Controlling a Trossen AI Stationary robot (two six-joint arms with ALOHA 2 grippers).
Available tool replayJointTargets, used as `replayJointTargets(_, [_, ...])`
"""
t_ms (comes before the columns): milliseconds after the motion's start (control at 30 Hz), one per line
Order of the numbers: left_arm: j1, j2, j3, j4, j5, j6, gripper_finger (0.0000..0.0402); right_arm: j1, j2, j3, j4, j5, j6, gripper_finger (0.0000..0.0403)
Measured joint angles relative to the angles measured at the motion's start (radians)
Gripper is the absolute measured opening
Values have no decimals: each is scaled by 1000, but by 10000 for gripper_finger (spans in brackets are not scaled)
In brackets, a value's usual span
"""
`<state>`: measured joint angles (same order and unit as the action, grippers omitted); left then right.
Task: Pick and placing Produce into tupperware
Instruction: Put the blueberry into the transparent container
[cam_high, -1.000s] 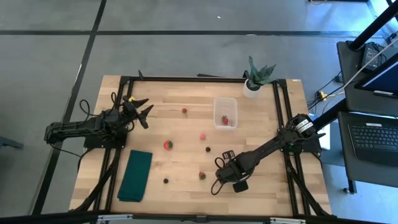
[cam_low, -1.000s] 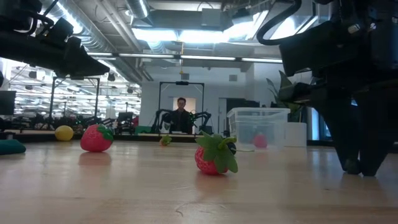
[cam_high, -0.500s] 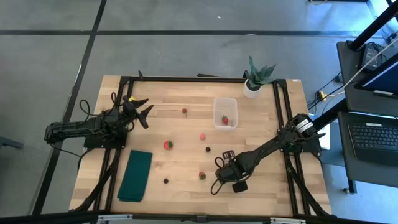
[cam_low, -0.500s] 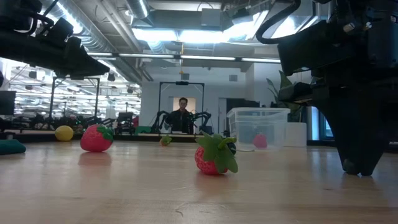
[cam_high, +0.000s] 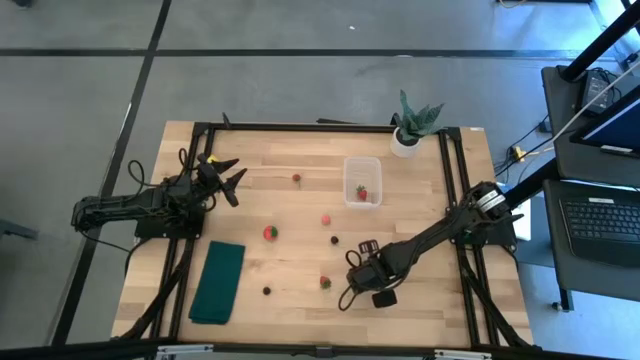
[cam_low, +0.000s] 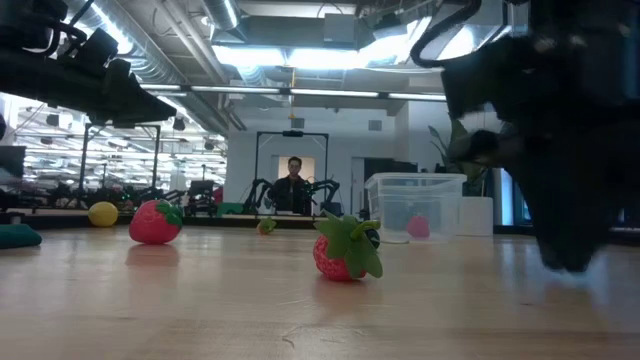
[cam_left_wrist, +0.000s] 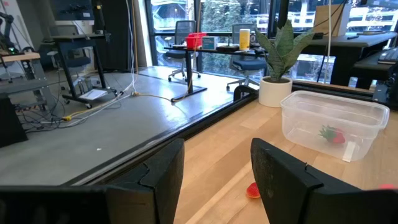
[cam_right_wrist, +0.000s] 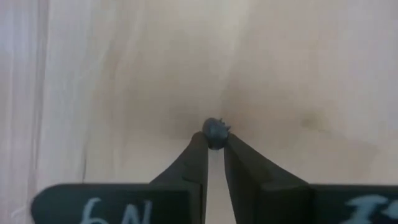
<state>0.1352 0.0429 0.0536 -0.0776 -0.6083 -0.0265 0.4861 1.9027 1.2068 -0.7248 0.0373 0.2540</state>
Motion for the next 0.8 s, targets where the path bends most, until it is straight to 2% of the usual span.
replayJointTargets(300, [0,0,0,0,0,0,179,-99,-262,7,-40,164,90,42])
replayJointTargets(500, [0,0,0,0,0,-1,179,-212,-434,30,-42,394,187,42])
replayJointTargets(567, [0,0,0,0,0,-1,179,-263,-470,31,-42,440,222,42])
replayJointTargets(733, [0,0,0,0,0,-1,179,-423,-489,31,-41,436,310,42])
replayJointTargets(800, [0,0,0,0,0,-1,179,-491,-471,31,-30,387,315,42])
